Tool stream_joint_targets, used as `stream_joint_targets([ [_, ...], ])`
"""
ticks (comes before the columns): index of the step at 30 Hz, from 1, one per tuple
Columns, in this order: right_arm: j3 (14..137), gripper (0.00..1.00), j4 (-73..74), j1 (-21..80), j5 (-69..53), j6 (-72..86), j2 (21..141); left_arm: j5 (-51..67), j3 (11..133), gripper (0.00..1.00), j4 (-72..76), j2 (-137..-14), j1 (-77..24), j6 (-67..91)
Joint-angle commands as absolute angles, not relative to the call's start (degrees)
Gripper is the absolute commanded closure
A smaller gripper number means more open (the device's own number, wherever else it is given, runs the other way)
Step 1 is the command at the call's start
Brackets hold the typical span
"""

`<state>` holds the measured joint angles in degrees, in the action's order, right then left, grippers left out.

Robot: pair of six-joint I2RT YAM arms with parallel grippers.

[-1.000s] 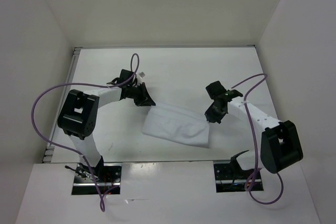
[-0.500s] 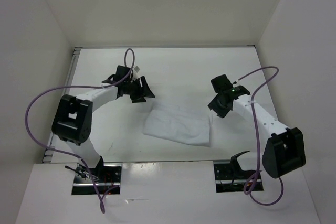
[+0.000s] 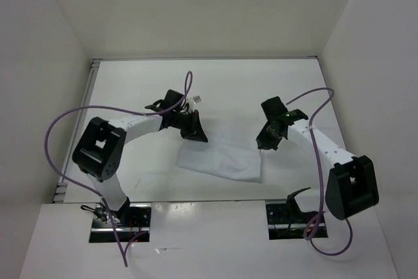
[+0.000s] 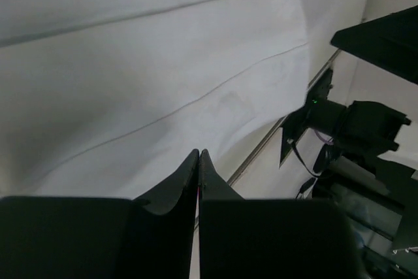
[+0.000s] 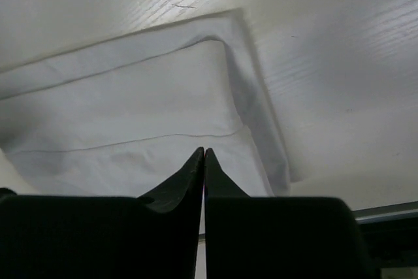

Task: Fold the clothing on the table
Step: Fold the skirt

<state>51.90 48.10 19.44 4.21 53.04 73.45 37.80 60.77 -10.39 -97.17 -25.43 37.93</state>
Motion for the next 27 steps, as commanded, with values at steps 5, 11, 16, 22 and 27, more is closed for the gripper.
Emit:
stream_joint_targets([
  [5,49.22,0.97,40.96,20.13,0.44,49.4,81.99,37.72,63.81,0.96,-9.93,-109.15,-27.51,37.62],
  [11,51.06,0.92,38.51,20.13,0.44,48.17,93.31,34.28,63.29,0.97,-9.93,-114.69,-27.51,38.85],
  [16,57.28,0.92,37.71,20.13,2.01,46.49,99.75,32.17,62.58,0.97,-8.35,-114.7,-23.21,40.34],
  [22,68.35,0.92,35.43,18.72,4.92,43.16,105.91,29.09,66.44,0.97,-11.07,-115.22,-18.38,38.67],
  [27,72.86,0.64,34.8,18.19,8.86,41.04,103.73,29.17,69.69,0.97,-13.09,-114.35,-16.17,37.53],
])
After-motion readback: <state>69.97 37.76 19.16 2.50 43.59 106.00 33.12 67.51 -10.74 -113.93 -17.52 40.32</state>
